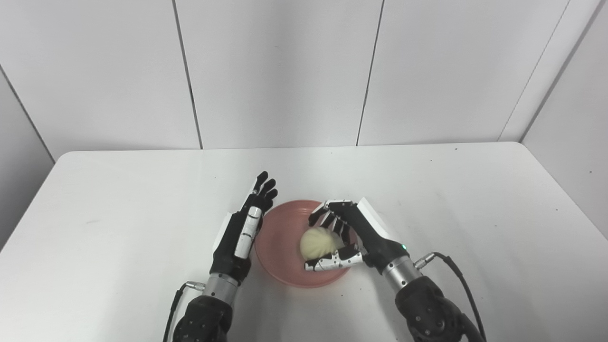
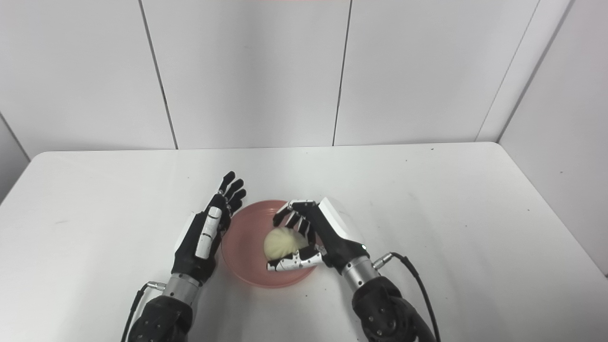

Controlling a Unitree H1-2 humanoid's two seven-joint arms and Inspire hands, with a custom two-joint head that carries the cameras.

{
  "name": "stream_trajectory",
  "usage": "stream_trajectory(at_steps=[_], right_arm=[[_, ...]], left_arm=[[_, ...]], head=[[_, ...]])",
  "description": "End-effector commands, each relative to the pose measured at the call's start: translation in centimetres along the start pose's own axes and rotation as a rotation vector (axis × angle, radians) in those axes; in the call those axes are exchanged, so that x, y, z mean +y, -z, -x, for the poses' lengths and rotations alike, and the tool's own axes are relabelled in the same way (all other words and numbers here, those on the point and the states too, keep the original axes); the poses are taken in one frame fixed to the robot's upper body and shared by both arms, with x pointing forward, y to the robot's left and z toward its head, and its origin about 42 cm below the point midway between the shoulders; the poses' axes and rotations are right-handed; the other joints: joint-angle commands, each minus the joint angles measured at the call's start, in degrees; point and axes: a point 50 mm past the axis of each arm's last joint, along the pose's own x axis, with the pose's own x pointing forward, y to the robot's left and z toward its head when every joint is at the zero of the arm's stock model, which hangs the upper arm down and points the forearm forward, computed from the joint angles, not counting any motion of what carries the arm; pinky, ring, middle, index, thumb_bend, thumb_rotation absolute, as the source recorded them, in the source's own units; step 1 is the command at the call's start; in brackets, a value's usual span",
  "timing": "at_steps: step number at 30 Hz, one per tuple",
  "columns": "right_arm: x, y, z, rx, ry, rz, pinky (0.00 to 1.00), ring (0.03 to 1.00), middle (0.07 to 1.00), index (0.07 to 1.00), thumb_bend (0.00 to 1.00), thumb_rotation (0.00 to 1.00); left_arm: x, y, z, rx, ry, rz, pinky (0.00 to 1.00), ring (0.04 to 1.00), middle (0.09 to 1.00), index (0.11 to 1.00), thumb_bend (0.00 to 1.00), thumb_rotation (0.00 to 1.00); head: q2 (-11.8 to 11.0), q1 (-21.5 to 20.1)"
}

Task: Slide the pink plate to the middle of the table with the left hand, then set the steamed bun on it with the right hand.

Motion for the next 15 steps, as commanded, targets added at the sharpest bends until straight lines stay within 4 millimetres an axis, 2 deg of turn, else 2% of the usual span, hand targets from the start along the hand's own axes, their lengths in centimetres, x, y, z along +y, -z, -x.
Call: stream_trajectory(at_steps=[1, 4, 8, 12, 14, 15], right_arm=[[-0.6, -0.8, -0.5, -0.077, 0.055, 0.026, 0.2, 0.267, 0.399, 0.496, 0.51, 0.0], [-0.5, -0.4, -0.5, -0.06, 0.054, 0.045, 0.27, 0.345, 0.409, 0.507, 0.51, 0.0], [-0.6, -0.6, -0.5, -0.07, 0.065, 0.082, 0.4, 0.494, 0.488, 0.491, 0.52, 0.0], [-0.4, -1.2, -0.5, -0.09, 0.068, 0.097, 0.47, 0.563, 0.511, 0.481, 0.52, 0.0], [-0.5, -1.7, -0.4, -0.113, 0.058, 0.111, 0.49, 0.593, 0.642, 0.492, 0.51, 0.1], [-0.6, -1.8, -0.4, -0.129, 0.053, 0.123, 0.56, 0.659, 0.701, 0.495, 0.5, 0.11]], left_arm=[[-0.3, 1.0, 1.1, 0.04, -0.008, 0.027, 0.97, 0.951, 0.965, 0.959, 0.61, 1.0], [-0.2, 0.9, 1.1, 0.046, -0.007, 0.029, 0.97, 0.948, 0.963, 0.957, 0.61, 1.0], [-0.2, 0.9, 1.2, 0.048, -0.003, 0.029, 0.98, 0.951, 0.965, 0.96, 0.62, 1.0], [-0.1, 0.8, 1.3, 0.051, -0.005, 0.035, 0.98, 0.951, 0.966, 0.962, 0.63, 1.0], [-0.1, 0.8, 1.4, 0.053, -0.003, 0.036, 0.99, 0.952, 0.967, 0.961, 0.63, 1.0], [-0.1, 0.8, 1.4, 0.054, 0.0, 0.032, 0.99, 0.953, 0.967, 0.963, 0.63, 1.0]], head=[[0.0, 0.0], [0.1, -0.2], [0.3, -0.1], [0.3, -0.2], [0.4, -0.2], [0.4, -0.2]])
